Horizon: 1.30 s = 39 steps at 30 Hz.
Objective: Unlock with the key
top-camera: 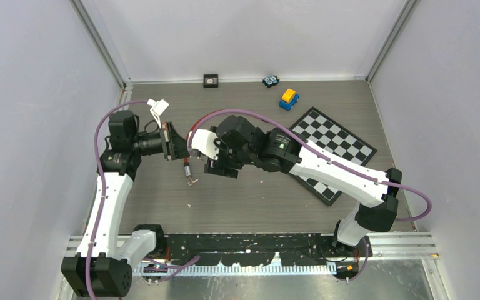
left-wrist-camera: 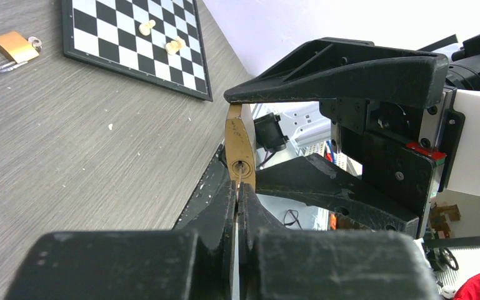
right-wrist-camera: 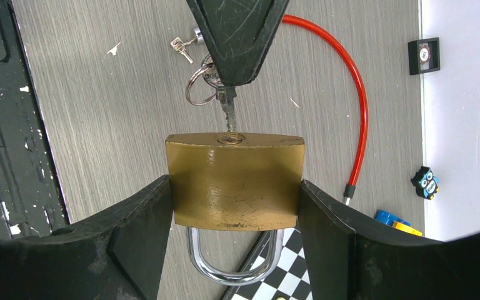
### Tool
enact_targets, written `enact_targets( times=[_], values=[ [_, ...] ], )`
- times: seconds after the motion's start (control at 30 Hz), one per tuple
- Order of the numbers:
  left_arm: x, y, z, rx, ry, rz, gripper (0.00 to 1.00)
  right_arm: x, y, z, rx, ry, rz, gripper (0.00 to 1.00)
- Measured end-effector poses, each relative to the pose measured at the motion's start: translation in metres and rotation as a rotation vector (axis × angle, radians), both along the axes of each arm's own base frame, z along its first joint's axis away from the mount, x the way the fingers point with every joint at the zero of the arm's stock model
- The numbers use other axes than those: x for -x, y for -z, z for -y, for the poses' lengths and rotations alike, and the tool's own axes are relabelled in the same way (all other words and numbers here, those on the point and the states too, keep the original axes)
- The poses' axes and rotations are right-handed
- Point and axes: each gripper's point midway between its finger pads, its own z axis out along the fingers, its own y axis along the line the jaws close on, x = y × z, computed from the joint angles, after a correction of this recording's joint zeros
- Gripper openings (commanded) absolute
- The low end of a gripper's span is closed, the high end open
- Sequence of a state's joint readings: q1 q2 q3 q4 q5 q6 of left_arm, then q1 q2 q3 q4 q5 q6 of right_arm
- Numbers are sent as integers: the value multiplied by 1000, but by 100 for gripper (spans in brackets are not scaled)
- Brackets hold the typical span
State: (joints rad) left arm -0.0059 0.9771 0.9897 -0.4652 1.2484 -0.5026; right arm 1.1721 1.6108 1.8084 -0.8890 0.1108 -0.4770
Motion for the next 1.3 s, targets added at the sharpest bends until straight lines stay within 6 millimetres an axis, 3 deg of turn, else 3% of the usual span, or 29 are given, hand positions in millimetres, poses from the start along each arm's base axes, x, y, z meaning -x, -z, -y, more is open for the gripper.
enact_targets(
  times=[1.3],
  values=[
    [9, 16, 1, 8, 56, 75, 0, 14, 17, 0, 9, -23, -171, 1]
  ],
)
